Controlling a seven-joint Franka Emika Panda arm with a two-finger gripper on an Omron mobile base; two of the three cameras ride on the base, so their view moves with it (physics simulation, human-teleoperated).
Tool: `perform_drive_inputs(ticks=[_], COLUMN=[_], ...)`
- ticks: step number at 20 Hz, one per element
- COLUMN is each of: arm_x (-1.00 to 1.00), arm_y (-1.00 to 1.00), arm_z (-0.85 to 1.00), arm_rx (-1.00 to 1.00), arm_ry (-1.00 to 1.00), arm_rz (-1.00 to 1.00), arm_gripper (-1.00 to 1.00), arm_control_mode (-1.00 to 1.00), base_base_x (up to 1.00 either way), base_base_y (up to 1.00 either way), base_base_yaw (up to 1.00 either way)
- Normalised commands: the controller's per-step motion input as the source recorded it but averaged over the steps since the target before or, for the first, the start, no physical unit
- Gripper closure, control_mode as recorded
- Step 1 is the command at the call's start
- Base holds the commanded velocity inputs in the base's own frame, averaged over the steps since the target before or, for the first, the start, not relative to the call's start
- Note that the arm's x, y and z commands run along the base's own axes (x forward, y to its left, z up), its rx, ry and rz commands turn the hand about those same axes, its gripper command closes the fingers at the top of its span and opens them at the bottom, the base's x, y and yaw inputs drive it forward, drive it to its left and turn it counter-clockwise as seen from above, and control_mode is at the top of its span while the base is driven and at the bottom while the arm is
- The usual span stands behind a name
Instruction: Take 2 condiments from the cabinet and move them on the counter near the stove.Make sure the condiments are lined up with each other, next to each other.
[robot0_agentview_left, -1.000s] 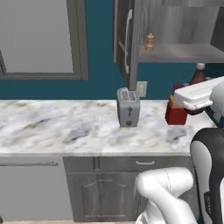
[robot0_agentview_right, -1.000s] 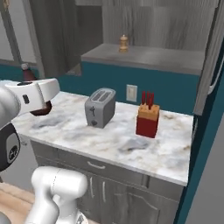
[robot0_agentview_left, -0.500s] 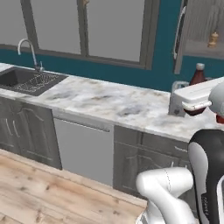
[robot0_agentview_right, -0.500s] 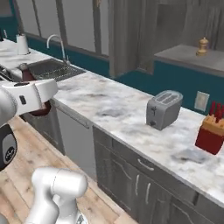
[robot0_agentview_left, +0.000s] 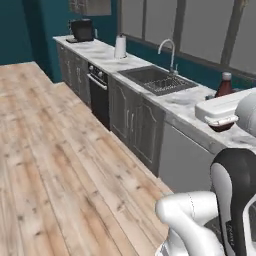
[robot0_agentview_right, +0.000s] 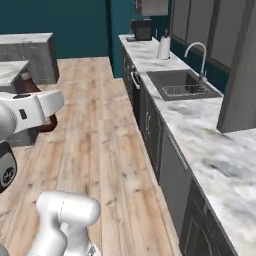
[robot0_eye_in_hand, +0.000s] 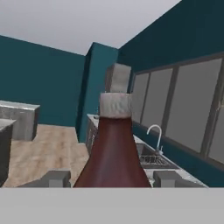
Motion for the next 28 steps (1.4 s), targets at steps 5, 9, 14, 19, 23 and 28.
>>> perform_drive_inputs(ticks=[5, 9, 14, 19, 23, 28], arm_x=[0.0, 0.0, 0.0, 0.0, 0.0, 0.0], arm_y=[0.0, 0.0, 0.0, 0.0, 0.0, 0.0], arm_z=[0.0, 0.0, 0.0, 0.0, 0.0, 0.0], arm_rx=[0.0, 0.0, 0.0, 0.0, 0.0, 0.0], arm_ry=[0.0, 0.0, 0.0, 0.0, 0.0, 0.0], arm_rz=[0.0, 0.0, 0.0, 0.0, 0.0, 0.0], arm_gripper=[1.0, 1.0, 1.0, 1.0, 1.0, 1.0], arm_control_mode=[1.0, 1.0, 1.0, 1.0, 1.0, 1.0], base_base_x=[0.45, 0.98, 0.98, 1.0, 1.0, 1.0], base_base_y=[0.17, 0.21, 0.26, 0.68, 0.93, 1.0], base_base_yaw=[0.83, 0.61, 0.33, 0.07, 0.02, 0.0])
